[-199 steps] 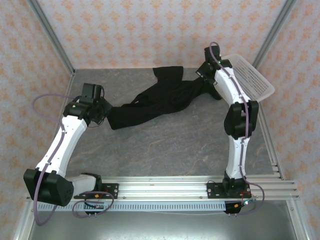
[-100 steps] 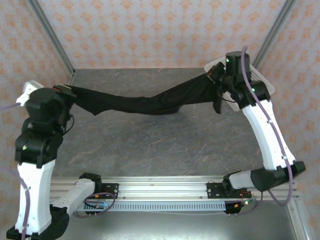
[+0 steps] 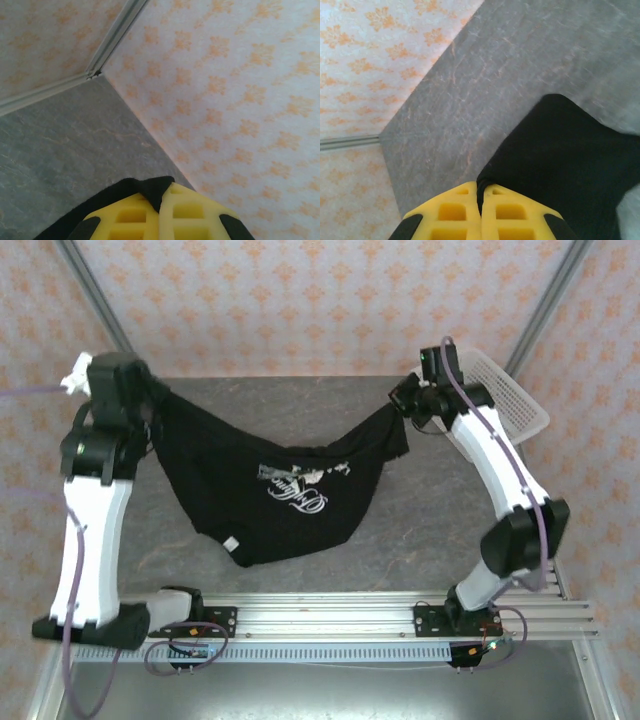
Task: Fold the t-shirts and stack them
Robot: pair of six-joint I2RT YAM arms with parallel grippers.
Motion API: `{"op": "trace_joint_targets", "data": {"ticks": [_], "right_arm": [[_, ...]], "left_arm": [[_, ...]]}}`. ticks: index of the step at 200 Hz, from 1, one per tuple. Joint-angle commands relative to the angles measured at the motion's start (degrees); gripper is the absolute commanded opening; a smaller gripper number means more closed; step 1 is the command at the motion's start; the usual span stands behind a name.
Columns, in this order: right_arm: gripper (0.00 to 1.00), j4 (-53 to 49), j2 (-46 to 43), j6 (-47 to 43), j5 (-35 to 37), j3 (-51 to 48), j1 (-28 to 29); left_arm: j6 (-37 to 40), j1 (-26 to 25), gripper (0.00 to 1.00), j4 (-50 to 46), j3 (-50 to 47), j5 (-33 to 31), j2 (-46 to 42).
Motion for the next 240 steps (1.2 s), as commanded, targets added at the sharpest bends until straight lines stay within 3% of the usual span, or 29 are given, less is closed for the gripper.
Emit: {"op": "trace_joint_targets", "data": {"ticks": [1,34,57,77,109,132,143,164,210,240], "right_arm": [[0.0,1.7,2.04,-0.86,-1.13,13.46,-0.78],[0.0,-1.73,5.26,-3.26,0.33,25.56,-1.71],[0.0,-1.99,3.96,-5.14,1.2,24.15,-2.22],[0.0,-1.99,1.56,-6.22,1.69,15.69,-2.25],[0.0,-0.88,-4.28,-5.84,4.48,-7.44,-2.43],[0.37,0.19,-5.1,-5.85,3.37,-20.33,-2.59],[0.47,0.68,-6.02,-5.88,4.64,-24.31,-2.57],[0.56,1.78,-9.07,-4.8,6.51,-30.14,-2.12],[0.57,4.11,-15.4,1.5,11.47,-43.14,6.09],[0.57,8.06,-21.54,7.7,13.0,-53.78,6.57]], "left_arm": [[2.99,4.26,0.0,-0.15,11.7,2.06,2.15],[6.57,5.57,0.0,-1.16,26.26,0.43,5.41],[6.34,5.57,0.0,-1.38,25.63,0.32,2.15],[3.07,5.57,0.0,-3.18,13.85,1.66,-4.46],[-4.28,5.46,0.0,-3.79,-20.37,4.42,-19.22],[-6.69,5.48,0.0,-3.23,-39.97,7.83,-26.14],[-7.18,5.46,0.0,-2.37,-46.43,10.47,-27.73],[-7.66,5.18,0.0,-1.62,-52.75,14.79,-28.84],[-6.93,3.38,0.0,-2.59,-53.08,15.45,-28.47],[-6.63,2.94,0.0,-2.7,-51.31,15.23,-26.93]]}}
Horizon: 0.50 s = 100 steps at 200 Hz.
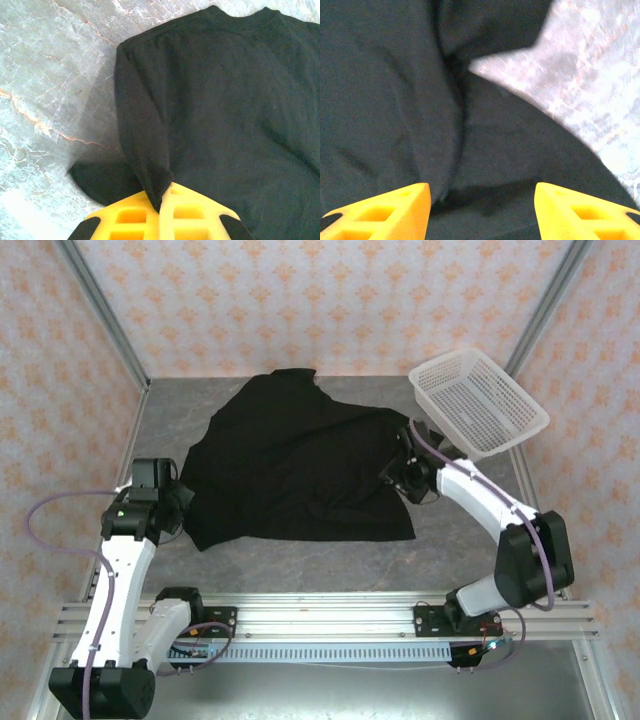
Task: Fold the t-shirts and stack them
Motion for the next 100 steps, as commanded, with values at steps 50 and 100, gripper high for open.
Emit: {"op": "trace_joint_targets", "data": {"ticks": [50,100], "right_arm": [[0.59,-2.59,-13.5,4.92,4.52,-15.68,-0.57],[0.65,4.93,-5.4,5.99,-3.54,-19.25,-0.79]], "left_arm": [[1.29,-1.26,0.0,-1.45,4.2,-1.54,1.65],[0.88,-1.61,0.0,-0.87,3.06,-1.31,1.74]]}}
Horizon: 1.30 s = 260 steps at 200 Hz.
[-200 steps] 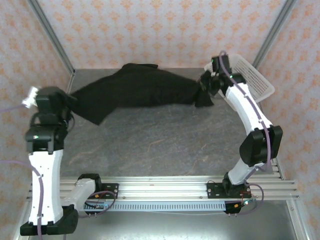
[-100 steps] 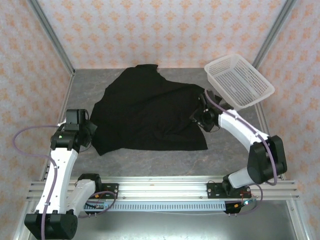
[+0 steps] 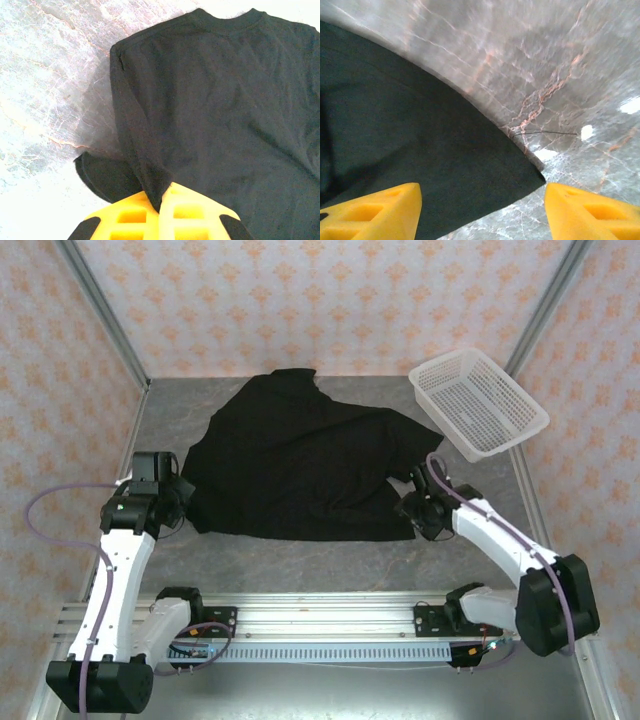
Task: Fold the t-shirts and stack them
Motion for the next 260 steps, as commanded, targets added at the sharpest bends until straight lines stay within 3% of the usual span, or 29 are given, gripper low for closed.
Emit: {"op": "trace_joint_targets", "data": {"ticks": [1,68,80,99,115,149,192,260], "right_arm": [[0.65,4.06,2.39,2.01,-2.66,-2.02,-0.14],[0.46,8.6,10.91,4.89,-1.32,-1.73,-1.35],[0.36,10.81,12.52,5.81,-2.11,-1.66,-1.54],[0.11,10.61,13.42,5.34,-1.71,1.45,-1.46],[0.0,8.62,11.42,3.3,0.39,5.74,-1.32],[0.0,2.78,6.96,-3.61,3.5,21.52,-1.3],[0.0,1.37,1.48,-10.65,6.09,39.79,-1.25],[0.0,8.12,-22.36,-13.04,4.83,40.36,-1.28]], "left_arm": [[0.73,-0.78,0.0,-0.71,0.46,-1.09,-0.05],[0.46,-1.14,0.0,-0.41,0.45,-1.26,0.21],[0.59,-1.22,0.0,-0.35,0.31,-1.24,0.19],[0.58,-1.22,0.0,-0.14,0.41,-1.43,0.3],[0.73,-1.22,0.0,0.7,0.86,-1.43,0.54],[0.99,-1.18,0.0,2.47,5.91,-3.14,3.17],[1.28,-1.14,0.0,0.77,23.05,-7.93,6.58],[3.4,-1.14,0.0,2.2,40.47,-17.51,-4.14]]}}
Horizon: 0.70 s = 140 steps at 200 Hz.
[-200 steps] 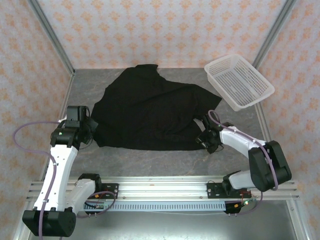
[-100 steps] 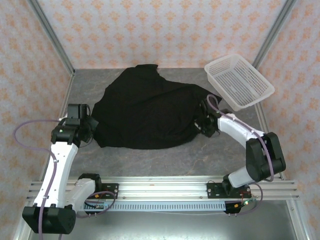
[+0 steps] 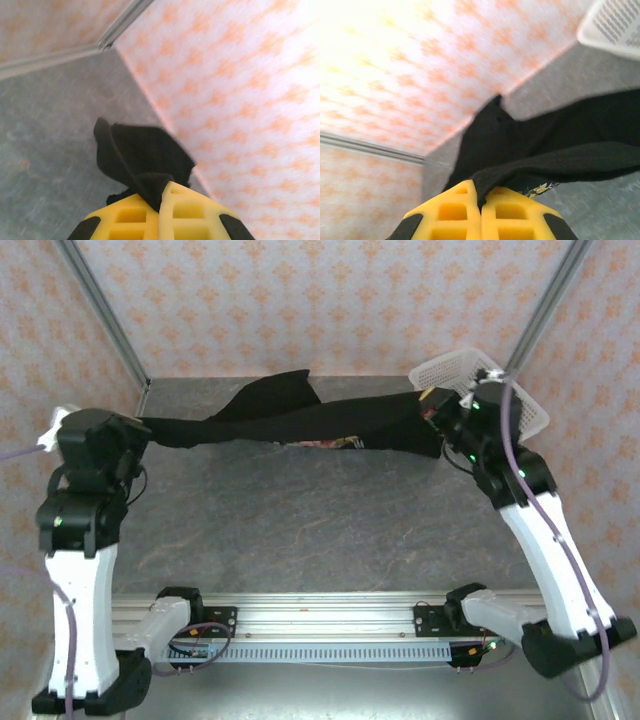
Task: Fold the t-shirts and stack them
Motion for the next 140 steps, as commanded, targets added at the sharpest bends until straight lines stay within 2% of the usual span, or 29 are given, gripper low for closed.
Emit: {"op": "trace_joint_targets", "data": {"ticks": [1,22,54,77,103,121,140], "right_arm": [[0.0,2.67,-7.31,-1.84,0.75,0.25,0.18],[0.0,1.21,-8.39,-1.47,-0.59,3.83,0.17],[0.0,3.91,-1.54,1.44,-4.29,6.77,0.19],[0.0,9.43,7.76,5.0,-8.81,6.86,-1.07],[0.0,19.97,21.2,9.8,-14.14,8.17,-3.01],[0.0,24.24,30.67,10.89,-16.85,13.79,-4.19],[0.0,24.69,39.98,10.94,-18.84,24.44,-5.18]], "left_arm": [[2.03,-0.39,0.0,2.04,5.57,-7.09,-5.21],[1.95,-0.39,0.0,3.27,11.15,-8.3,-5.0],[-0.08,-0.4,0.0,4.06,15.76,-4.53,2.65],[-0.9,-0.33,0.0,3.34,17.19,-2.8,11.17],[2.24,1.54,0.0,5.8,20.2,0.85,21.8],[3.12,4.29,0.0,7.9,23.44,4.48,28.53],[4.45,7.2,0.0,9.31,29.58,7.41,34.4]]}}
